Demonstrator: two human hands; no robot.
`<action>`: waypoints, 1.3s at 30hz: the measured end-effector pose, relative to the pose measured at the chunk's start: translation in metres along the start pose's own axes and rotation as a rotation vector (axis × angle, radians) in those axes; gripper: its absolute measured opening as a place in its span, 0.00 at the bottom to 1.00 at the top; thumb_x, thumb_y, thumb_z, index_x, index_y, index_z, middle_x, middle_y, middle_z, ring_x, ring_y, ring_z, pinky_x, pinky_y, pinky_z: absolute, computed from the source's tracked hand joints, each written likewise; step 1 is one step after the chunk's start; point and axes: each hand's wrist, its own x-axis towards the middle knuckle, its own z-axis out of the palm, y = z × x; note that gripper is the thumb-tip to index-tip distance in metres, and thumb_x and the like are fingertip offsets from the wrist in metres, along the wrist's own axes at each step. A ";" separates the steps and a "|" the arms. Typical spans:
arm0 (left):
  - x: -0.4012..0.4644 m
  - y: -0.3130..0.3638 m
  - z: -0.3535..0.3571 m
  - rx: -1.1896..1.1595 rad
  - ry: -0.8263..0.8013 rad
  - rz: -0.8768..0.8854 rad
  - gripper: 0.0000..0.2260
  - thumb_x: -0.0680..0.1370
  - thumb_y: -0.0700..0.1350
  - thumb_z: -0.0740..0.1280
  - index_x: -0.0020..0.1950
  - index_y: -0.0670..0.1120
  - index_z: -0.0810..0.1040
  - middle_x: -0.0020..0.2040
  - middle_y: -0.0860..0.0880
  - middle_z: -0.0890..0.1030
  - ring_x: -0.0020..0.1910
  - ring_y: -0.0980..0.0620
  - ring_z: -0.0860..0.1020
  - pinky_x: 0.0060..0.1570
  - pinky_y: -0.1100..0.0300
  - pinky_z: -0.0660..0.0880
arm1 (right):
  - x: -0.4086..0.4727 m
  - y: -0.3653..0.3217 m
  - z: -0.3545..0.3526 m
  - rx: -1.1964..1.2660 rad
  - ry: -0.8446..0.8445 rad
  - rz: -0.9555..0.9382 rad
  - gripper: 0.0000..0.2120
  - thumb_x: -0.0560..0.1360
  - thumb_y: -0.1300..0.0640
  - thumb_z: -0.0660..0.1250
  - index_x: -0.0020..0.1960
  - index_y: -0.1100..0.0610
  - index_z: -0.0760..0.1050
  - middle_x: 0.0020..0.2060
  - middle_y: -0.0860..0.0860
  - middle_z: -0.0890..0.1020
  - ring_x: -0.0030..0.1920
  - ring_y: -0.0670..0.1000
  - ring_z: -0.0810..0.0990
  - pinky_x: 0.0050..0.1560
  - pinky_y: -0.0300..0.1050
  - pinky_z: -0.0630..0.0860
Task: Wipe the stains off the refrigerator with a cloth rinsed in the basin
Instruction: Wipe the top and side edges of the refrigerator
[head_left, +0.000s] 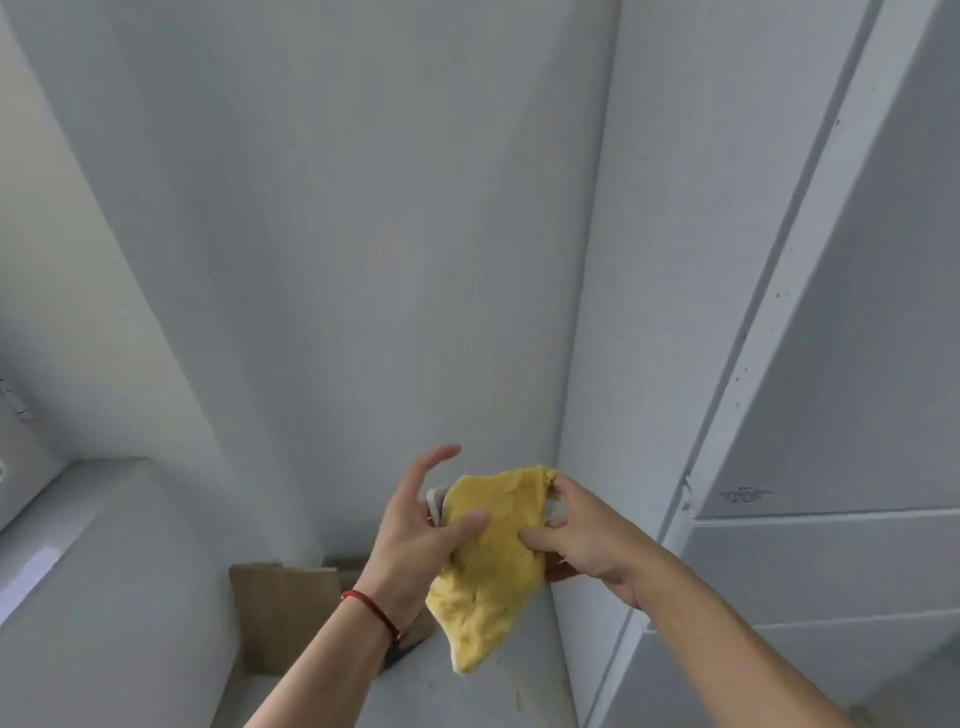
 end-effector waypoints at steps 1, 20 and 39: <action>0.017 0.002 -0.005 0.137 -0.042 0.019 0.24 0.74 0.38 0.78 0.64 0.58 0.79 0.43 0.42 0.84 0.45 0.41 0.84 0.50 0.39 0.83 | 0.006 -0.003 -0.001 -0.031 0.106 0.012 0.27 0.81 0.60 0.70 0.76 0.51 0.63 0.49 0.54 0.87 0.50 0.54 0.87 0.59 0.56 0.83; 0.081 0.053 0.047 0.204 -0.482 -0.138 0.19 0.71 0.50 0.80 0.54 0.38 0.84 0.52 0.40 0.86 0.52 0.41 0.85 0.50 0.53 0.82 | -0.059 -0.029 -0.045 -0.020 0.429 -0.273 0.15 0.77 0.42 0.73 0.50 0.52 0.75 0.42 0.47 0.84 0.42 0.47 0.85 0.46 0.47 0.83; 0.036 0.043 0.109 0.108 -0.624 -0.296 0.17 0.74 0.29 0.73 0.62 0.33 0.78 0.60 0.33 0.82 0.58 0.36 0.83 0.53 0.48 0.83 | -0.097 0.013 -0.080 -0.236 0.750 -0.412 0.25 0.78 0.51 0.74 0.70 0.38 0.68 0.57 0.39 0.77 0.52 0.42 0.80 0.53 0.41 0.81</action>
